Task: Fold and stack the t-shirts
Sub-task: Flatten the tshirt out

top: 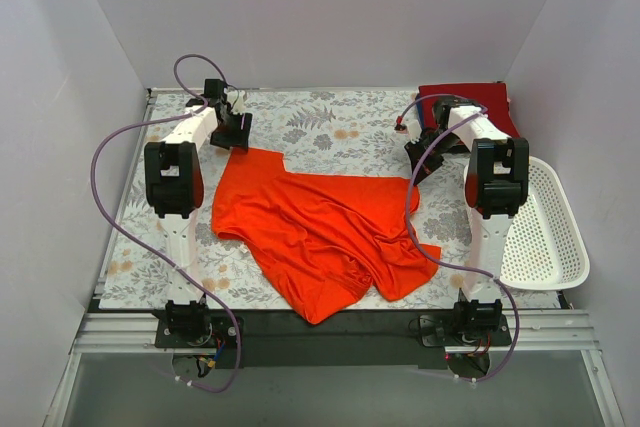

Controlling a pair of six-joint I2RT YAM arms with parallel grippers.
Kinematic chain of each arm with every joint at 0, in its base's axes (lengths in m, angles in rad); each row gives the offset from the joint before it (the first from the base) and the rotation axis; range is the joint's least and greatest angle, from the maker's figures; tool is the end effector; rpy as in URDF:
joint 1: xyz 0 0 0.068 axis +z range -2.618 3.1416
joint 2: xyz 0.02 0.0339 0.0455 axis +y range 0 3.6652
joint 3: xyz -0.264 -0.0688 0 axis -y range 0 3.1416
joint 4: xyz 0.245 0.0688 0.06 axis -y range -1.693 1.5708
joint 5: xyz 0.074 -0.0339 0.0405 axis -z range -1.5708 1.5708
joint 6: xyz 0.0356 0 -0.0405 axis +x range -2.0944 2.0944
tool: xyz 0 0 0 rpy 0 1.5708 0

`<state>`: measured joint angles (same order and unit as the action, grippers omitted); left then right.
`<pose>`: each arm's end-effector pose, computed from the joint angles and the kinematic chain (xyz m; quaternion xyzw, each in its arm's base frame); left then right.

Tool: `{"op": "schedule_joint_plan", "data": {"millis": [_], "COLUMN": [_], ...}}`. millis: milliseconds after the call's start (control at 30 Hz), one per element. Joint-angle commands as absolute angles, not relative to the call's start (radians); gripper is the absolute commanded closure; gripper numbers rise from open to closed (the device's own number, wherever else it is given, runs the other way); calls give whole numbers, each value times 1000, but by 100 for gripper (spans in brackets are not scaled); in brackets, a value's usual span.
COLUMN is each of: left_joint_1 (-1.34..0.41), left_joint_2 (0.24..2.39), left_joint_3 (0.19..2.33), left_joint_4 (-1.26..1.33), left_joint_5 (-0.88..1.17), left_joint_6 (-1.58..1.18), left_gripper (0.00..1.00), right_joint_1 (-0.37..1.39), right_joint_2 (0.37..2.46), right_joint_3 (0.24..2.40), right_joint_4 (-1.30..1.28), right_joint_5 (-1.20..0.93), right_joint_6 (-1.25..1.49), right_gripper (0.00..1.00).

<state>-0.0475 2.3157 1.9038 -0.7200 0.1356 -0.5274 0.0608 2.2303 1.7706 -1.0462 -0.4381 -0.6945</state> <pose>0.4931 -0.0283 0.1656 -0.2171 0.9494 -0.1250 0.1895 0.4331 0.0415 0.1612 -0.3663 0.9042 0.1965 0.0978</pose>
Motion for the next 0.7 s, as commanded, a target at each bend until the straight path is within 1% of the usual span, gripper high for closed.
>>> {"op": "schedule_joint_plan", "data": {"millis": [0,100,233,300,467,667], "left_joint_1": [-43,-43,-41,-41,-41,-48], "left_joint_2": [2230,2186,2143,2137,2189,2232], "left_joint_3": [1878,1817,1787,1786,1802,1786], "left_joint_4": [-698,-654,-626,-618,-644,-634], "left_joint_5": [86,109,179,175,101,100], "left_joint_6": [-508,-500,-508,-512,-499,-485], "left_gripper": [40,40,40,40,40,39], "right_joint_1": [63,64,63,63,61,64], "right_joint_2": [2217,2218,2218,2215,2212,2209], "right_joint_3": [1790,1799,1802,1802,1801,1805], "right_joint_4": [-1065,-1068,-1068,-1068,-1066,-1069], "right_joint_5": [-469,-469,-469,-466,-466,-469], "right_joint_6": [-690,-686,-680,-678,-673,-673], "right_gripper": [99,99,99,99,99,99]}}
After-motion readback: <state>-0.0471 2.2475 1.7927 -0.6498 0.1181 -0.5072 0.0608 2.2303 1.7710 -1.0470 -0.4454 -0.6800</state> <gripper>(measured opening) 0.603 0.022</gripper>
